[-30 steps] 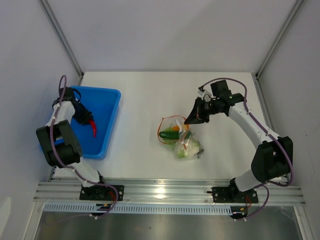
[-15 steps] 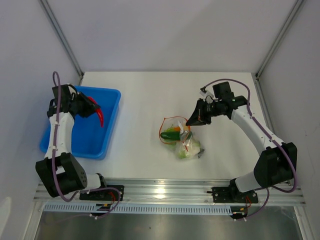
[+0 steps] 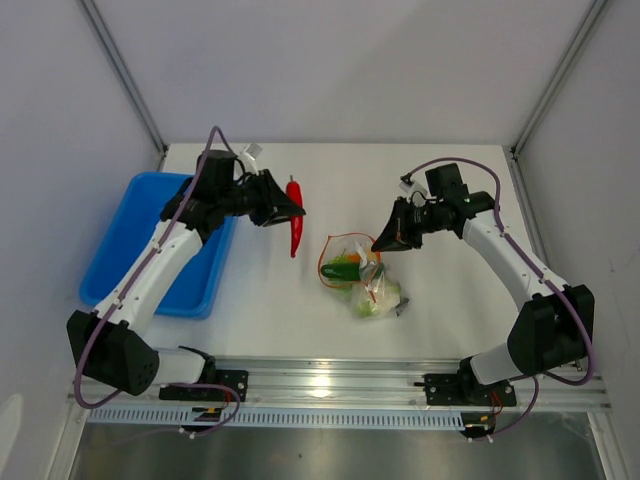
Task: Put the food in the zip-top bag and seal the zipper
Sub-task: Pick up the fake vegetable from the bin, then place the fake vegetable in the zipper food storage bag, then zip the zipper food storage bag at the center of the board.
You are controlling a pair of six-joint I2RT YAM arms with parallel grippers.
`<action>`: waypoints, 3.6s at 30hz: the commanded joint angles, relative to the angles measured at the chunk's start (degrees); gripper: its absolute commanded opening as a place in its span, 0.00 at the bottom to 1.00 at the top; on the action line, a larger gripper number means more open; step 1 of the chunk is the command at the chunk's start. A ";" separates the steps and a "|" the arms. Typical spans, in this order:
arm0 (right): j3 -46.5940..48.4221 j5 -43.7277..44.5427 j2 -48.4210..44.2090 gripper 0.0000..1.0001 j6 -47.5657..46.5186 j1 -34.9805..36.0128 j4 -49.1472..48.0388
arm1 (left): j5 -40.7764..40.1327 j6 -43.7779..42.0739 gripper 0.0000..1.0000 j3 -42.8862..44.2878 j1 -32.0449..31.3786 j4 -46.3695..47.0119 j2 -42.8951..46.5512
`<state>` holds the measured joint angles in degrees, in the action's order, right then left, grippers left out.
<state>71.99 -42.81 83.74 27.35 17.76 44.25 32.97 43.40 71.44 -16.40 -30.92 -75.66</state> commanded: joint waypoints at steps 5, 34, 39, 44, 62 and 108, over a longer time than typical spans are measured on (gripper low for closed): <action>1.05 1.06 -1.83 0.00 0.59 0.17 -2.24 | 3.87 0.29 0.01 3.36 -8.81 -1.79 2.17; 2.01 -6.31 -2.10 0.00 6.39 3.60 -5.40 | 5.35 -1.30 0.01 4.52 -14.97 27.52 -2.04; 5.62 -11.50 -1.13 0.00 13.75 2.90 -5.05 | 4.65 -1.65 0.01 -2.52 -15.24 44.95 -1.95; 4.83 -16.78 -1.39 0.00 23.87 0.70 -9.18 | 4.30 0.72 0.01 -12.19 -15.85 62.00 -3.35; -2.46 -18.98 -5.08 0.00 42.78 -3.70 -21.31 | -2.65 2.22 0.08 -24.50 -21.21 88.13 -13.90; -5.63 -13.27 -6.67 0.00 23.71 -4.75 -11.29 | -12.15 -8.68 0.78 -6.93 -17.26 3.06 -2.91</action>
<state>64.93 -56.55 78.41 54.13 13.26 32.42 17.37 33.12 63.13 -33.93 -19.66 -75.11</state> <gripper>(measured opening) 0.006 0.789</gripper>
